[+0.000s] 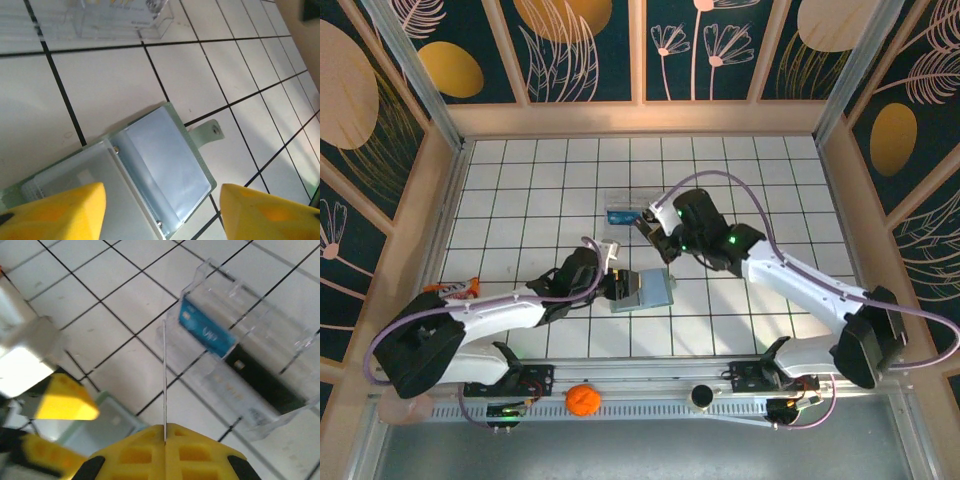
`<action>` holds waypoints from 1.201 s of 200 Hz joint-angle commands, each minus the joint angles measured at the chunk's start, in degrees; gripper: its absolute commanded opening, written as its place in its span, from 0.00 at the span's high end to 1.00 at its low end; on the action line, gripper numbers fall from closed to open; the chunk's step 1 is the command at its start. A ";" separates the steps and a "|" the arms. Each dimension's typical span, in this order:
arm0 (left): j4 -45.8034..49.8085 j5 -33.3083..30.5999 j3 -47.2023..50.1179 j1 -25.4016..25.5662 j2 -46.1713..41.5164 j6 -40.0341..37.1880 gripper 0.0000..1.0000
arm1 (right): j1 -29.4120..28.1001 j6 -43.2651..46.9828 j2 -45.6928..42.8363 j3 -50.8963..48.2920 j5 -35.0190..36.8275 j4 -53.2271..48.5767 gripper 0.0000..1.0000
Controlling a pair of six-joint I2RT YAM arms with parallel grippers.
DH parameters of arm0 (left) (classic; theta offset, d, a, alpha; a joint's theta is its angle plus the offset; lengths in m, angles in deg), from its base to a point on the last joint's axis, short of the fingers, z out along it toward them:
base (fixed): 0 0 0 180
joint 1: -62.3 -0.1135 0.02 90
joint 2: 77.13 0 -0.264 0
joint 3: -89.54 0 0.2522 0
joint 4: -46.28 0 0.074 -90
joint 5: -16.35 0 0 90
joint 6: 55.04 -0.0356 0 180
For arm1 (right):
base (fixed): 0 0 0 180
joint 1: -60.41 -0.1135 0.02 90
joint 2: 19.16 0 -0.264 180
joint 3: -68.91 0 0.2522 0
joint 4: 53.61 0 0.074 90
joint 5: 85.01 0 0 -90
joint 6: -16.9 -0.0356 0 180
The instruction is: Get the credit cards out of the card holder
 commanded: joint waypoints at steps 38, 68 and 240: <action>10.18 -6.18 -0.50 -0.89 -5.91 1.57 0.21 | 6.03 21.40 14.53 17.87 -1.86 -17.20 1.00; 11.07 -4.07 -0.06 -4.58 -7.39 2.19 0.02 | 7.69 26.50 21.35 25.41 -1.97 -21.67 1.00; 8.22 7.30 -3.41 -15.09 1.28 1.17 0.03 | 8.90 41.32 32.13 35.25 -0.81 -27.17 1.00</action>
